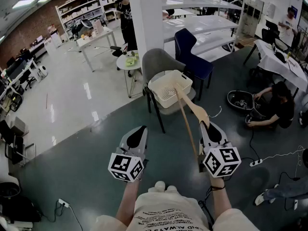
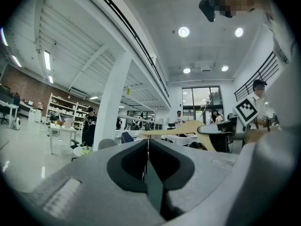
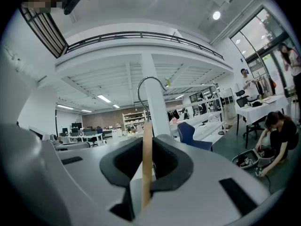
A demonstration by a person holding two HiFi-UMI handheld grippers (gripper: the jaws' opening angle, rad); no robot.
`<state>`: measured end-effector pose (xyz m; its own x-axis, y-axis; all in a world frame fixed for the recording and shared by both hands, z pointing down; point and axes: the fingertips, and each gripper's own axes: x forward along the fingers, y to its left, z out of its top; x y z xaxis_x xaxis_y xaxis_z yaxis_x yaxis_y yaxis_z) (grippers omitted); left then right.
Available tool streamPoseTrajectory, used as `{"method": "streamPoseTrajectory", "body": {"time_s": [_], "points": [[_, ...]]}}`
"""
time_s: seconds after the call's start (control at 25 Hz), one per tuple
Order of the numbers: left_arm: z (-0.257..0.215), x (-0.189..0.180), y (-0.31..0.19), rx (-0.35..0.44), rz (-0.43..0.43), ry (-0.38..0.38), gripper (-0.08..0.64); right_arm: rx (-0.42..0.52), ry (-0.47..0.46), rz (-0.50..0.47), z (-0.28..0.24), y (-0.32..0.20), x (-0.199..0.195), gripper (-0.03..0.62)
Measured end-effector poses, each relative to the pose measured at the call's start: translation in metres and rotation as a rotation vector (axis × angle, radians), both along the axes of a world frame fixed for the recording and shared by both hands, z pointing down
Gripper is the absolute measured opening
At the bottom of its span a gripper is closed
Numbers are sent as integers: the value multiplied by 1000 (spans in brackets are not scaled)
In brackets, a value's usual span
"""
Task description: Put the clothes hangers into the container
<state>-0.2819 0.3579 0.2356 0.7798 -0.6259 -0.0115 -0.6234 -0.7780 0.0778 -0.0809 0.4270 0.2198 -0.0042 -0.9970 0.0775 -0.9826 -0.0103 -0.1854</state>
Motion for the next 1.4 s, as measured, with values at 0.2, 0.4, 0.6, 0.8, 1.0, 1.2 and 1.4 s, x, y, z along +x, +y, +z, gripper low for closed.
{"method": "streamPoseTrajectory", "body": {"time_s": [0.2, 0.4, 0.6, 0.8, 1.0, 1.2, 1.4], "points": [[1, 4, 0, -4, -3, 3, 25, 1, -1, 2, 1, 1, 6, 55], [3, 7, 3, -7, -10, 0, 25, -2, -11, 11, 5, 3, 13, 55], [7, 12, 6, -17, -26, 5, 25, -7, -19, 2, 11, 7, 23, 55], [13, 21, 14, -23, -31, 13, 26, -2, -30, -1, 15, 12, 35, 55], [19, 26, 8, -32, -35, 16, 26, -10, -45, -4, 23, 4, 41, 55], [18, 36, -14, -34, -36, 16, 25, -16, -53, -6, 27, -18, 53, 55], [28, 53, -49, -47, -27, 13, 25, -32, -56, -9, 37, -52, 66, 55]]}}
